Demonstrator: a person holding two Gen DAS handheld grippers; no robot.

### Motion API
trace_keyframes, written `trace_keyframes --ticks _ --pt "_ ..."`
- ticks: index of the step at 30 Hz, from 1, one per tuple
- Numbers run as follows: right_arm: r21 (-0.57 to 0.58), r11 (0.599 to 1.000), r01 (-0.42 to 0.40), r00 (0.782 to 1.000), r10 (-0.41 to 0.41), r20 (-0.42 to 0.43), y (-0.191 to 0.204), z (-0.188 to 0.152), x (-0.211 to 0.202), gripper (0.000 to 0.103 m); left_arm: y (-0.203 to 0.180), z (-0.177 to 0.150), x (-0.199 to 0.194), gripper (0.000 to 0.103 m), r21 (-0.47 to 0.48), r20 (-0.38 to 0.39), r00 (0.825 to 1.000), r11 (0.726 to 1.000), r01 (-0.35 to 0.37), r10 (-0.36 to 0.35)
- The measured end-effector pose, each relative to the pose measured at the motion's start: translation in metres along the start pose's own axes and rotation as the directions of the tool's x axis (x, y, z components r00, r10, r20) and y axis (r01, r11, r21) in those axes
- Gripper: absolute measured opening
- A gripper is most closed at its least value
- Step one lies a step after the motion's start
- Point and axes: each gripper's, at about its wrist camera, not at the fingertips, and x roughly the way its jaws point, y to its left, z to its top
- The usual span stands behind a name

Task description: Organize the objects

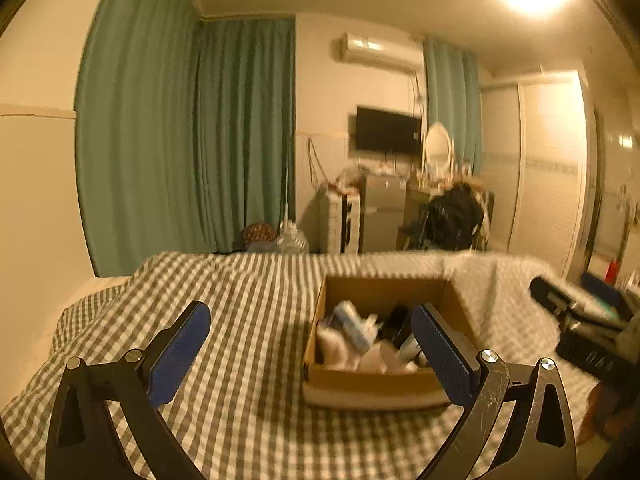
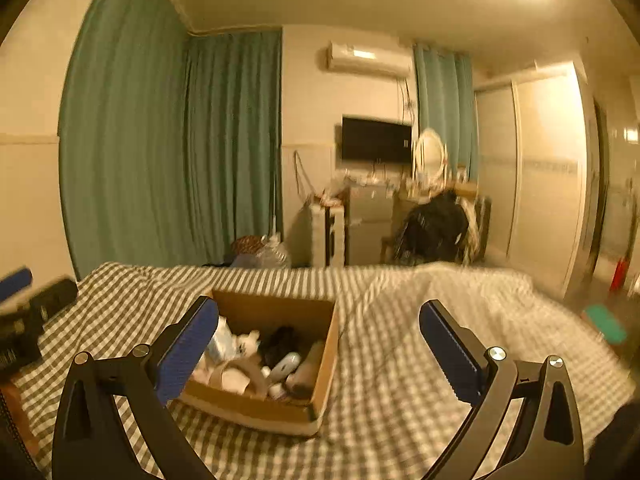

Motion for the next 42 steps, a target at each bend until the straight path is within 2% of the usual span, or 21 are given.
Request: trace_keyframes --ticks 2,6,11,27,36,42 --pt "0.012 1.0 -0.004 1.0 0.004 -0.029 -0.002 -0.01 0.009 0.101 0.0 -0.004 0.009 0.103 0.0 -0.012 1.0 1.0 -0.009 0.009" --pt "0.006 1.0 -0.009 0.998 0.009 -0.063 -0.002 -0.016 0.015 0.101 0.003 -0.006 0.015 0.103 -0.044 -0.048 0.999 0.999 0.017 -0.02" --pt "-0.004 1.0 -0.006 0.997 0.005 -0.071 0.0 -0.018 0.013 0.101 -0.002 -0.006 0.011 0.103 -0.023 -0.042 0.999 1.0 -0.001 0.0" --pt "-0.026 1.0 0.0 0.997 -0.002 -0.08 0.007 -0.021 0.018 0.101 0.003 -0.006 0.015 0.103 -0.052 -0.094 0.995 0.999 0.012 -0.017" --pt "-0.032 0.999 -0.004 0.996 0.001 -0.09 0.01 -0.023 0.019 0.101 0.001 -0.006 0.012 0.103 -0.049 -0.08 0.996 0.998 0.033 -0.037" --pt "-0.033 0.999 -0.004 0.996 0.001 -0.09 0.011 -0.024 0.02 0.101 -0.002 -0.006 0.011 0.103 -0.032 -0.071 0.997 0.999 0.019 -0.021"
